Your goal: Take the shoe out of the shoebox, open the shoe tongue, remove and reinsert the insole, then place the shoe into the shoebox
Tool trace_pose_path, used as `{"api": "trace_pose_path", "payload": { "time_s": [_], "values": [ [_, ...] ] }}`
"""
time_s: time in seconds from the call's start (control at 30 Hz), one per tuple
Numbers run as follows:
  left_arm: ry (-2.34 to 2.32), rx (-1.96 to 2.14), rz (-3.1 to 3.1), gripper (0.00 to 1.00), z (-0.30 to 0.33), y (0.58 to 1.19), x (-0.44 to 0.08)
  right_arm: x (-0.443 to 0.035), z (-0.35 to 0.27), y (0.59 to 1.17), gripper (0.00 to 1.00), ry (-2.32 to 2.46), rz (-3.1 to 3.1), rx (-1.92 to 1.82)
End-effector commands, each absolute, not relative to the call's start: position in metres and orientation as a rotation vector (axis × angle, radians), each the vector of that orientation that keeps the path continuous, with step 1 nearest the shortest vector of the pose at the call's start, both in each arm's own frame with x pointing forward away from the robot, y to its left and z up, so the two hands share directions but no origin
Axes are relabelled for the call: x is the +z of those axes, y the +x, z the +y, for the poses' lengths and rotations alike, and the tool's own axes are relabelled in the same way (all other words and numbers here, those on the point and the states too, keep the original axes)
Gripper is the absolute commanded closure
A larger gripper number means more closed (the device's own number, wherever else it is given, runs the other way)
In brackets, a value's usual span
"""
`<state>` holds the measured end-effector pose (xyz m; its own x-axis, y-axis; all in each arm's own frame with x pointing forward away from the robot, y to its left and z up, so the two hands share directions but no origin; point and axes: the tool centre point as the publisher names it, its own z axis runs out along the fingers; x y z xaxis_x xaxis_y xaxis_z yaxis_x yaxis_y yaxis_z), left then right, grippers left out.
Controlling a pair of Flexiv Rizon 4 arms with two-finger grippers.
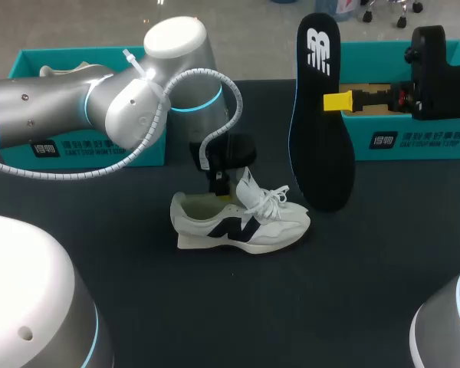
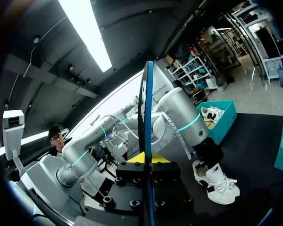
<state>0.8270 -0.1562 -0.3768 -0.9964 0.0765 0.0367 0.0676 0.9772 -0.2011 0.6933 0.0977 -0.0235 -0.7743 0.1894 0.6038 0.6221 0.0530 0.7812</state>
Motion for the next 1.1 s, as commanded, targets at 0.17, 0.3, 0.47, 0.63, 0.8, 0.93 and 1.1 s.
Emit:
{"api": "trace_pose_path", "payload": {
  "time_s": [0.17, 0.3, 0.47, 0.63, 0.8, 0.93, 1.1],
  "values": [
    [-0.261, 0.284, -3.060, 1.00, -0.151, 0.832, -0.361, -0.024, 0.100, 0.696, 1.00, -0.816, -2.000, -1.771],
    [-0.420, 0.361, -2.980, 1.00, -0.146, 0.834, -0.346, -0.024, 0.100, 0.696, 1.00, -0.816, -2.000, -1.771],
    [-0.621, 0.453, -2.743, 1.00, -0.141, 0.845, -0.331, -0.024, 0.100, 0.696, 1.00, -0.816, -2.000, -1.771],
    [-0.950, 0.403, -2.410, 1.00, -0.146, 0.854, -0.316, -0.024, 0.100, 0.696, 1.00, -0.816, -2.000, -1.771],
    [-1.194, 0.268, -2.176, 1.00, -0.153, 0.853, -0.307, -0.024, 0.100, 0.696, 1.00, -0.816, -2.000, -1.771],
    [-1.385, 0.184, -2.004, 1.00, -0.158, 0.848, -0.305, -0.024, 0.100, 0.696, 1.00, -0.816, -2.000, -1.771],
    [-1.566, 0.059, -1.852, 1.00, -0.159, 0.841, -0.301, -0.024, 0.100, 0.696, 1.00, -0.816, -2.000, -1.771]
  ]
}}
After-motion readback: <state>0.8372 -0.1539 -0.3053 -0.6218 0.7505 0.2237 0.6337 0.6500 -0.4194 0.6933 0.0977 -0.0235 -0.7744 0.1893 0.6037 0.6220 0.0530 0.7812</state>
